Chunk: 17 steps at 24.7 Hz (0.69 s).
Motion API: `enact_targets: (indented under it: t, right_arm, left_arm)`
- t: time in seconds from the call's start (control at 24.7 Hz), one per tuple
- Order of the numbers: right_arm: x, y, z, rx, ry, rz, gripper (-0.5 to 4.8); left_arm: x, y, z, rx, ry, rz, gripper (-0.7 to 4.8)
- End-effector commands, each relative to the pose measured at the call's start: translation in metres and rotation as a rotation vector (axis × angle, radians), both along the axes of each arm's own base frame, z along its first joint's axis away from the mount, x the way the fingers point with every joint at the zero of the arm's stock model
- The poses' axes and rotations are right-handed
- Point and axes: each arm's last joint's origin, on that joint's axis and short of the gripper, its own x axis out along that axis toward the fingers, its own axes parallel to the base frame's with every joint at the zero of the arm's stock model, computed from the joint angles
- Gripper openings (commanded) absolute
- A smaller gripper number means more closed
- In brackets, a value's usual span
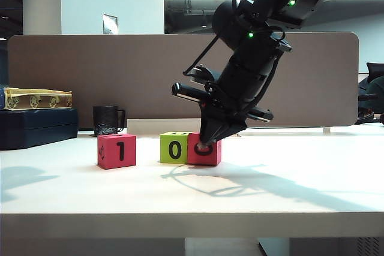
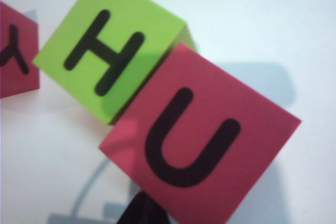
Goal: Select the appropriate blocks from the scattered letter blocks on the table and arrange them in a row to spell out "THU".
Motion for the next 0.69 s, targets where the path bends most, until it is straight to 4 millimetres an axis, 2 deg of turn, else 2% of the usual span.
enact_targets:
  t: [0.04,0.37,0.69]
  right_arm:
    - [0.0027,0.0014,0.0043,0.012,-0.036,-0.005,-0.03]
    - [0.0041,0.0011,0.0045,0.020,-0.045,-0.007,-0.03]
    - [-0.0040,0.0023,0.0004,0.062,0.077,0.078,-0.03]
  left_arm:
    - [-0.0011,0.0004,0.0029,-0.006,-0.014,-0.003,-0.06]
    - [-0.0011,0.0004,0.0029,-0.006,-0.014,-0.003,-0.06]
    - [-0.0010,0.0004,0.0029,-0.006,-0.015,-0.003,-0.06]
